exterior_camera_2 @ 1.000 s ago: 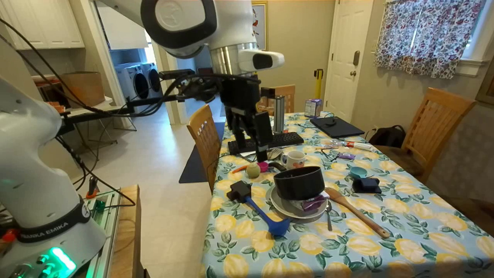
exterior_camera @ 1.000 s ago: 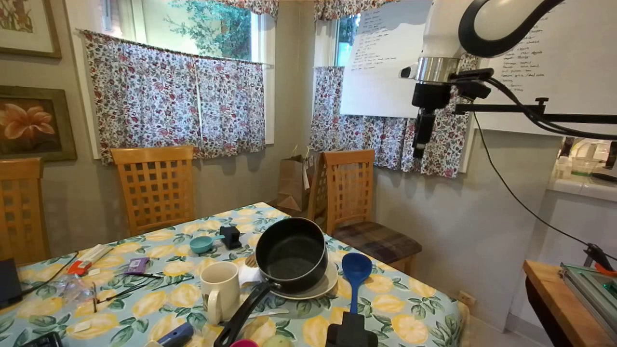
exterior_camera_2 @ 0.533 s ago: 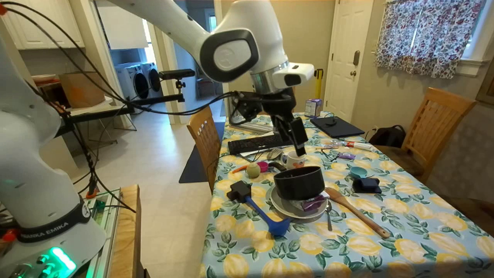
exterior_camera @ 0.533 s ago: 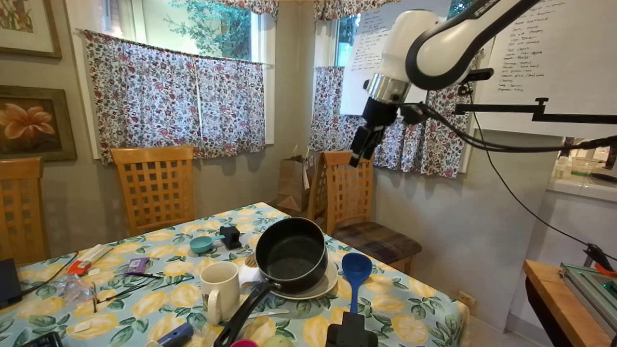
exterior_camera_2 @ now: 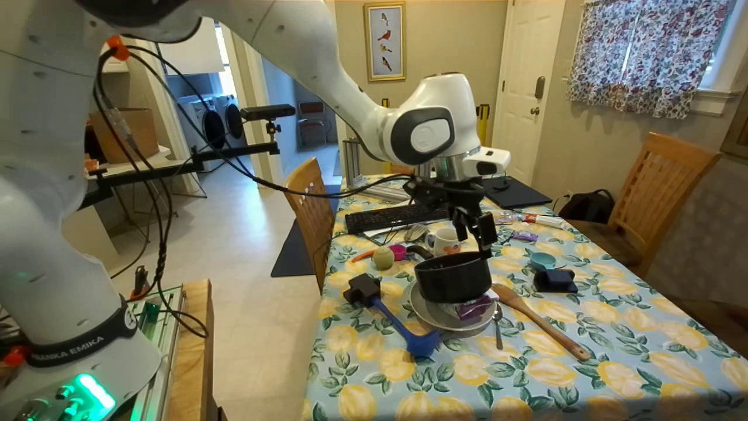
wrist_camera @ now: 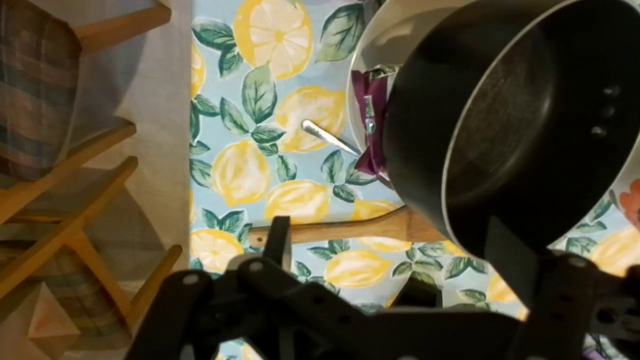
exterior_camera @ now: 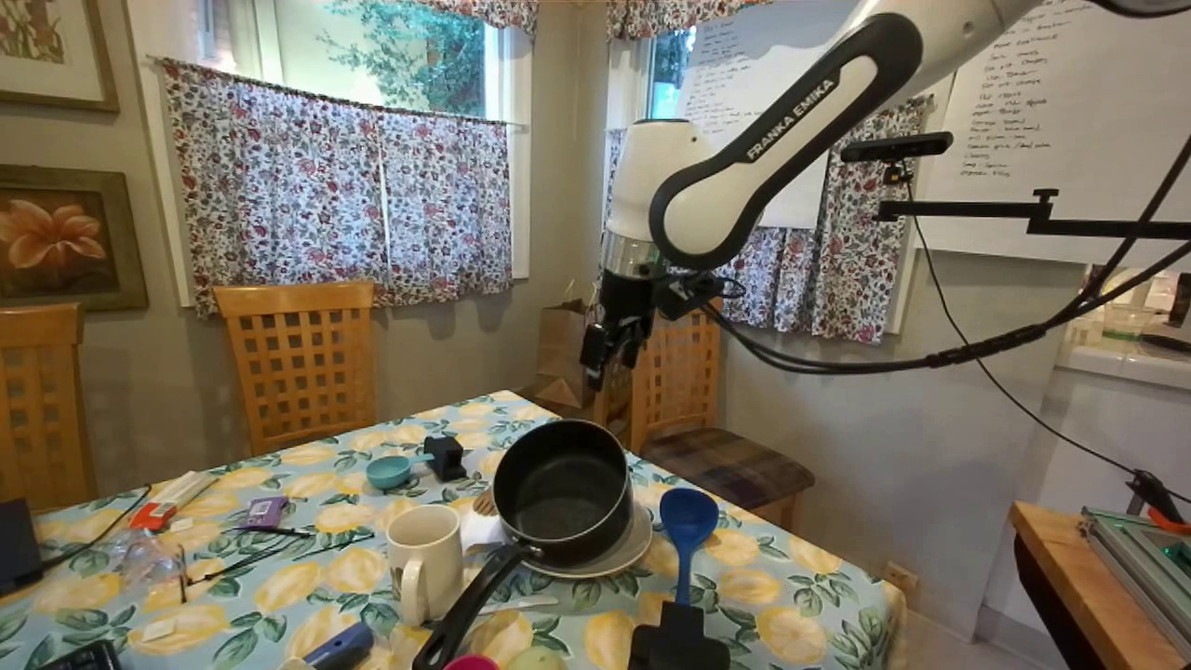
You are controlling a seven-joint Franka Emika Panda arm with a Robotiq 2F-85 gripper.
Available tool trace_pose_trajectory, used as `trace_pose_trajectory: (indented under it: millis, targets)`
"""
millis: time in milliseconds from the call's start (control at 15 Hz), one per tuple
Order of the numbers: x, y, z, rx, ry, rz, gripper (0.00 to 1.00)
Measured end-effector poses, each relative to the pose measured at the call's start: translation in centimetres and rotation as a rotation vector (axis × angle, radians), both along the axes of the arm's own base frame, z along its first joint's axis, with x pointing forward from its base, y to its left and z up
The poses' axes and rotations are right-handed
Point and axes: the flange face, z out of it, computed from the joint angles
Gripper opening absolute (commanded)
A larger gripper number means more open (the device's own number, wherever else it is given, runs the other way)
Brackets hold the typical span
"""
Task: Put the black pot on the table.
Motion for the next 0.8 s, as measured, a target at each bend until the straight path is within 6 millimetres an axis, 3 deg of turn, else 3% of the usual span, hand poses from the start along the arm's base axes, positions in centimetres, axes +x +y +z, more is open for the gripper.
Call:
trace_pose_trajectory:
  millis: [200, 400, 600, 800]
  targets:
    - [1.3, 2.3, -4.3, 0.001, 0.064, 0.032, 1.00]
    - [1.0, 2.6, -7.4, 0.005, 0.108, 0.034, 1.00]
    - [0.7, 1.9, -8.4, 0.003, 0.122, 0.021, 1.00]
    - [1.4, 2.3, -7.8, 0.002, 0.104, 0.028, 1.00]
